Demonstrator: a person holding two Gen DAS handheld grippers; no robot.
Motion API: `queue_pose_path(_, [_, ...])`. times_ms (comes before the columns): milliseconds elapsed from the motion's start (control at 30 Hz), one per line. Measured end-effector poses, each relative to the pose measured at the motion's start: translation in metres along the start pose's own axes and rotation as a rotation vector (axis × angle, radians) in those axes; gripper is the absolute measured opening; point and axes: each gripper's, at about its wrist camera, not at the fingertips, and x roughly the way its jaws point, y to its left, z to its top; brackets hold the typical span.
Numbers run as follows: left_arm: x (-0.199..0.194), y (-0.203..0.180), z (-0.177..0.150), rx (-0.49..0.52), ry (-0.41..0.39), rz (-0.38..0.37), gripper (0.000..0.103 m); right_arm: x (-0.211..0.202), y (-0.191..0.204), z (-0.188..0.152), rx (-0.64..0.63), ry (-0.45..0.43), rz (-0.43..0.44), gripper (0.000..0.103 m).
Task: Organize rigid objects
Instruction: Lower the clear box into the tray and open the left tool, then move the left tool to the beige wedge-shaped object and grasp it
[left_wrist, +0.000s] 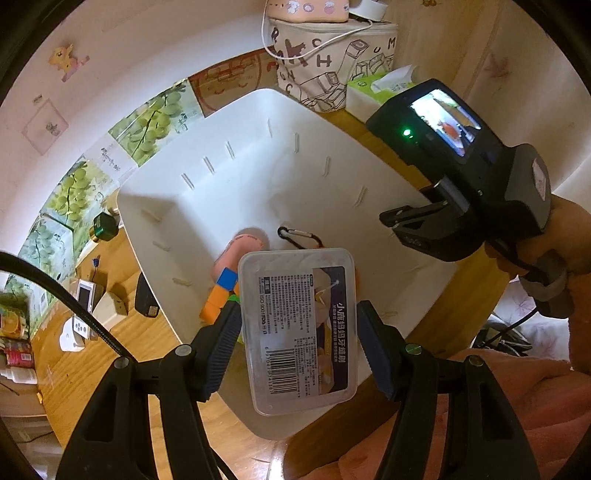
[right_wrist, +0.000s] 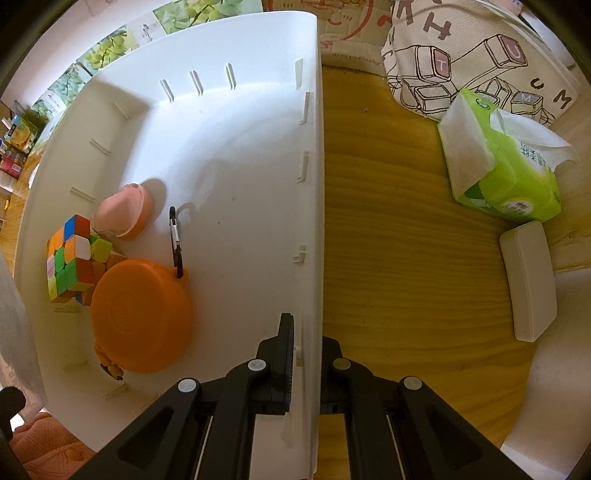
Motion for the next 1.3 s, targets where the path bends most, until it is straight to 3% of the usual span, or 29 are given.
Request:
queue_pose_path(100, [-0.004,0.002,-0.001,0.000,-0.029,0.019,0.079,0.002,0.000,0.001,0.006,0.006,-0.003,0.006])
queue_pose_path(433, [-0.015,0.034,-0.015,-0.057,-0.077,0.046,0.082,0.009,0.002,0.007,0.035,0.033,-0.026,0.006])
queue_pose_path(833, [-0.021,0.125,-0.054,-0.240,-0.098,0.106,0.082,0.012,-0.005,0.014,0.130,0.044,-0.040,0.006])
queue_pose_path(1100, [-0.009,0.185,-0.073,-0.374,-0.062,0.122,0.082,0.014,-0.013,0.021,0.214,0.054,-0.047,0.008])
queue_pose_path(1300, [0.018,0.223,-0.081,-0.524,-0.009,0.064,0.082,0.016,-0.020,0.027,0.261,0.069,-0.042,0.008])
